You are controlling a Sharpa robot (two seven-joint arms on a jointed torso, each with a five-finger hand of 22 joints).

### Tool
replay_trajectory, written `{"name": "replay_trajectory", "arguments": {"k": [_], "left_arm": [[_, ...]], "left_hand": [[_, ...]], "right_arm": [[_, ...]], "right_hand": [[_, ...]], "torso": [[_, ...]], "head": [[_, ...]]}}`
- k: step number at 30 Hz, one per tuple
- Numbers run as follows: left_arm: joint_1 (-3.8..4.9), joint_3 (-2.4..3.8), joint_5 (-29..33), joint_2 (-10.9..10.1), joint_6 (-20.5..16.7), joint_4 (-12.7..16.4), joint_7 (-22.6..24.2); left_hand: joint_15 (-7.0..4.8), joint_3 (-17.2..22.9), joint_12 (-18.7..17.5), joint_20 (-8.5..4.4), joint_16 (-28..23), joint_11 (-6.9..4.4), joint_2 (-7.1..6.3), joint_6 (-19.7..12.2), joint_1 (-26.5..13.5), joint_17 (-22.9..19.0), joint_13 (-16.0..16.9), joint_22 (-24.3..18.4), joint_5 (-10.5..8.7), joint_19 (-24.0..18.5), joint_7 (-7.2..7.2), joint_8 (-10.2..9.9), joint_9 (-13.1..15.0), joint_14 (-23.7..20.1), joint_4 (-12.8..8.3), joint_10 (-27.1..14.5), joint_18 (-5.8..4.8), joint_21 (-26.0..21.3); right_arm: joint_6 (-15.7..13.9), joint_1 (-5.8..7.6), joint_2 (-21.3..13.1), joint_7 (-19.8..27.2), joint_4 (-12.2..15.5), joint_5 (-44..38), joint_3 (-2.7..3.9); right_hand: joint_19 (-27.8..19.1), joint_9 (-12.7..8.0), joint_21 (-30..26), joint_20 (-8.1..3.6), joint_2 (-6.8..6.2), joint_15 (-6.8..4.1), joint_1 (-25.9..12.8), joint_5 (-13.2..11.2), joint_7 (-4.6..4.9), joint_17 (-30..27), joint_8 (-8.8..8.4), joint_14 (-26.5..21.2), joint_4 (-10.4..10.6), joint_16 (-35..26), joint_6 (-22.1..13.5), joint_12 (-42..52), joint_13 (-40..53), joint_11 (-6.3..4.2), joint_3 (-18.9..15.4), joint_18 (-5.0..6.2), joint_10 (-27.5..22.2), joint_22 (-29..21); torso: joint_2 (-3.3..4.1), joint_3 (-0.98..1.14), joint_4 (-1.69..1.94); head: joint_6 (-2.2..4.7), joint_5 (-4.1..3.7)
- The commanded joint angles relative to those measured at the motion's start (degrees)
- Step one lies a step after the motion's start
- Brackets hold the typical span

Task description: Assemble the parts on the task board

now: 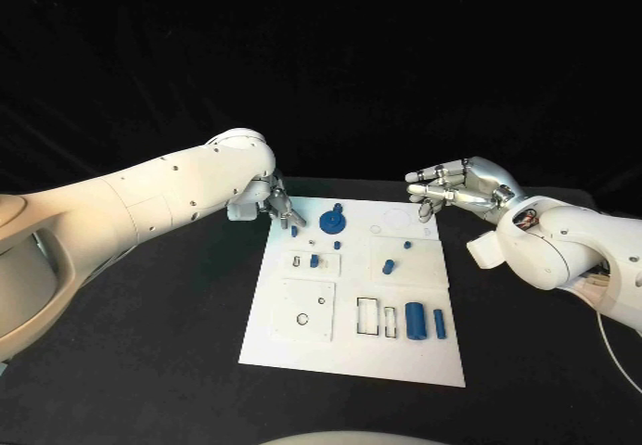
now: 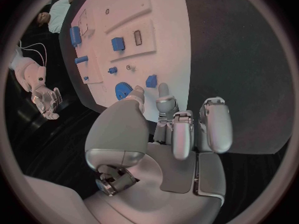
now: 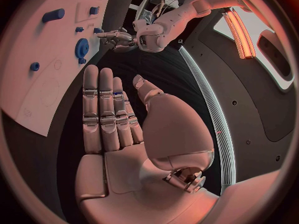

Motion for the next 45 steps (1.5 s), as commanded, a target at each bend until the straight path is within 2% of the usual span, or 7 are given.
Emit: {"name": "replay_trajectory", "arguments": {"k": [1,26,31,34,39,42,45], "left_arm": [[-0.09,0.01,0.5,0.1,2.3,-0.1,1.0],[-0.23,-0.01,2.3,0.6,2.4,-0.4,2.2],[-0.23,-0.01,2.3,0.7,1.8,-0.5,2.4],[-0.23,-0.02,2.3,0.8,1.6,-0.6,2.4],[-0.23,-0.05,2.3,0.9,2.0,-0.7,2.3],[-0.23,-0.12,2.3,1.0,2.2,-0.8,2.2],[-0.23,-0.18,2.3,1.0,1.8,-0.8,2.2]], "left_hand": [[0.44,-0.3,0.2,0.17,0.1,-0.02,-0.1,0.1,0.7,15.1,-0.1,0.1,0.13,0.4,-0.28,-0.1,-0.1,6.0,-0.1,0.5,0.79,0.4],[0.4,-0.5,0.3,0.11,0.1,-0.08,1.81,0.2,3.7,15.1,-0.4,0.5,0.24,0.6,-0.33,-0.1,-0.1,6.0,-0.6,0.5,0.72,0.6],[0.35,0.3,0.3,0.08,0.1,-0.14,3.46,0.1,5.9,15.1,-0.5,0.4,0.39,0.6,-0.4,-0.1,-0.2,6.0,-1.4,0.4,0.74,0.5],[0.17,2.8,0.0,-0.07,0.1,-0.35,5.73,-0.4,9.3,15.1,-0.8,0.4,0.53,0.6,-0.59,-0.3,-0.3,6.0,-3.1,0.1,0.76,0.4],[-0.12,8.0,-0.6,-0.35,0.1,-0.61,6.52,-1.3,14.8,15.1,-1.3,0.6,0.75,0.6,-0.83,-0.7,-0.5,6.0,-6.6,-0.4,0.73,0.5],[-0.03,12.5,-1.0,-0.39,0.1,-0.44,6.02,-1.7,16.4,15.1,-1.7,0.7,0.87,0.6,-0.52,-0.8,-0.6,6.0,-8.2,-0.5,0.7,0.5],[0.25,18.0,-1.3,-0.22,0.1,-0.12,4.26,-1.7,15.1,15.1,-2.2,0.9,0.7,0.7,-0.09,-0.5,-0.4,6.0,-8.6,-0.3,0.7,0.5]], "right_arm": [[0.9,-0.04,0.1,0.6,0.1,-0.3,0.0],[1.0,-0.04,0.1,0.4,-0.1,-0.3,0.0],[1.0,-0.04,0.1,0.3,0.0,-0.3,0.0],[1.1,-0.04,0.1,0.3,0.0,-0.3,0.0],[1.1,-0.04,0.1,0.3,0.0,-0.3,0.0],[1.1,-0.04,0.1,0.3,0.0,-0.3,0.0],[1.1,-0.04,0.1,0.3,0.0,-0.3,0.0]], "right_hand": [[-0.2,0.0,-0.3,-0.07,0.25,0.17,0.2,0.3,-0.13,-0.1,0.27,-0.2,0.0,0.3,0.1,0.3,-0.1,-0.06,-0.3,0.27,-0.5,-0.1],[-0.2,0.0,-0.4,-0.05,0.34,0.21,0.2,0.6,-0.08,-0.2,0.21,-0.4,0.1,0.3,0.0,0.3,-0.2,-0.01,-0.4,0.25,-0.7,-0.1],[-0.2,0.0,-0.4,-0.05,0.34,0.21,0.2,0.6,-0.08,-0.2,0.21,-0.4,0.1,0.3,0.0,0.3,-0.2,-0.01,-0.4,0.25,-0.7,-0.1],[-0.3,0.0,-0.4,-0.05,0.41,0.22,0.2,0.6,-0.06,-0.3,0.2,-0.4,0.1,0.3,0.0,0.3,-0.2,0.0,-0.4,0.25,-0.7,-0.1],[-0.3,0.0,-0.4,-0.05,0.41,0.22,0.2,0.6,-0.06,-0.3,0.2,-0.4,0.1,0.3,0.0,0.3,-0.2,0.0,-0.4,0.25,-0.7,-0.1],[-0.3,0.0,-0.4,-0.05,0.41,0.22,0.2,0.6,-0.06,-0.3,0.2,-0.4,0.1,0.3,0.0,0.3,-0.2,0.0,-0.4,0.25,-0.7,-0.1],[-0.3,0.0,-0.4,-0.05,0.41,0.22,0.2,0.6,-0.06,-0.3,0.2,-0.4,0.1,0.3,0.0,0.3,-0.2,0.0,-0.4,0.25,-0.7,-0.1]], "torso": [[0.0,0.0,0.03],[0.03,0.01,-0.04],[0.04,0.02,-0.03],[0.02,0.02,-0.05],[0.02,0.02,-0.06],[0.0,0.03,-0.06],[-0.05,0.04,-0.11]], "head": [[0.0,0.07],[-0.05,0.07],[-0.17,0.05],[-0.21,0.03],[-0.39,0.0],[-0.38,-0.02],[-0.38,-0.02]]}}
